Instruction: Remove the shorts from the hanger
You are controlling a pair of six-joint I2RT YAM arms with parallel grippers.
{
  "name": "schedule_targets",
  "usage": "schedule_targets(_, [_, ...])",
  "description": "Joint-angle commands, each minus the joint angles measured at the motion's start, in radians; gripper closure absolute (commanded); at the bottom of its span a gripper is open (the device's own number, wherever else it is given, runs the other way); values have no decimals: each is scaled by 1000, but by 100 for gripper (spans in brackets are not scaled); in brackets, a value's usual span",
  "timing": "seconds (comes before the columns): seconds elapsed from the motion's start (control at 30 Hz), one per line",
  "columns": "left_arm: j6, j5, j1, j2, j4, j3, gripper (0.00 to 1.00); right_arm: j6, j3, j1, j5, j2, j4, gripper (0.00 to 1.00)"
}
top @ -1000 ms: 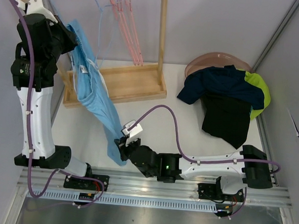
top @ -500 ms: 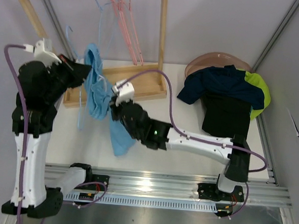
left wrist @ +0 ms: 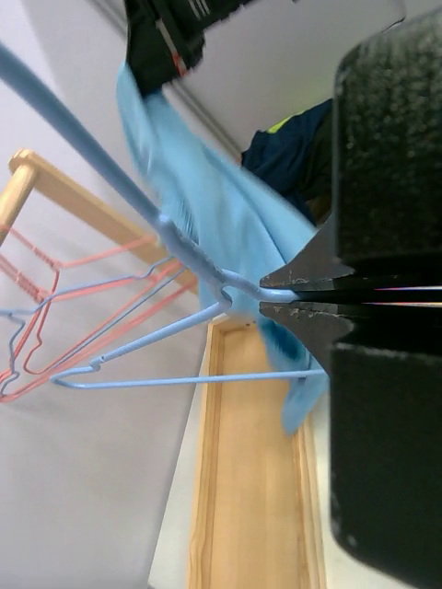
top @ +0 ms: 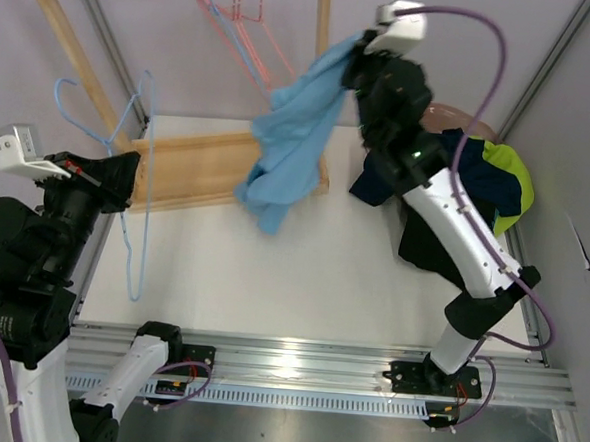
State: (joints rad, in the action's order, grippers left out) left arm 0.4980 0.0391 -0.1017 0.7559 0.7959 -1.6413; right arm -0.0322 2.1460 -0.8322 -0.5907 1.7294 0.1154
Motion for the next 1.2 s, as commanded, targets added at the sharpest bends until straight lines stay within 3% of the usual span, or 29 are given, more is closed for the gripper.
schedule_targets(0.0, [-55,-82,-7,36,-1,9,100,43,92,207,-3,-80,-7,100])
schedule_targets(0.17, [-68,-111,-7,56,-38,40,100,110,239,541,84,-1,75,100])
schedule_targets(0.27, [-104,-182,-7,85,-50,23,100,164,264,668,135,36,87,100])
schedule_targets(0.5, [-147,-277,-6,187,-129,-2,100,202,100,820,176,56,27,100])
schedule_targets(0.67, [-170,-266,57,376,-162,-95,100,250,-113,861,219,45,24,100])
schedule_targets(0.7, [-174,-268,62,402,-167,-141,100,258,-171,867,236,45,64,93])
schedule_targets(0.73, [-176,-269,66,427,-173,-152,100,271,-193,872,280,45,94,78])
schedule_targets(0.77, [-177,-269,72,472,-182,-188,100,303,-221,875,302,36,114,52])
schedule_targets(0.8, [-180,-260,76,496,-190,-207,100,320,-318,877,314,19,121,17])
schedule_targets(0.87, [-200,-201,83,557,-221,-276,100,388,-476,874,359,-81,57,1])
schedule_targets(0.93, [-214,-177,83,611,-207,-327,100,432,-732,871,403,-161,-71,1])
schedule_targets(1.03, [-222,-147,85,739,-129,-579,100,480,-964,838,428,-287,-164,1])
schedule_targets(1.1, [-222,-124,85,799,-97,-737,100,479,-1043,783,436,-330,-184,1])
schedule_targets(1.17, [-214,-87,86,859,-81,-800,100,480,-1130,747,433,-376,-194,1])
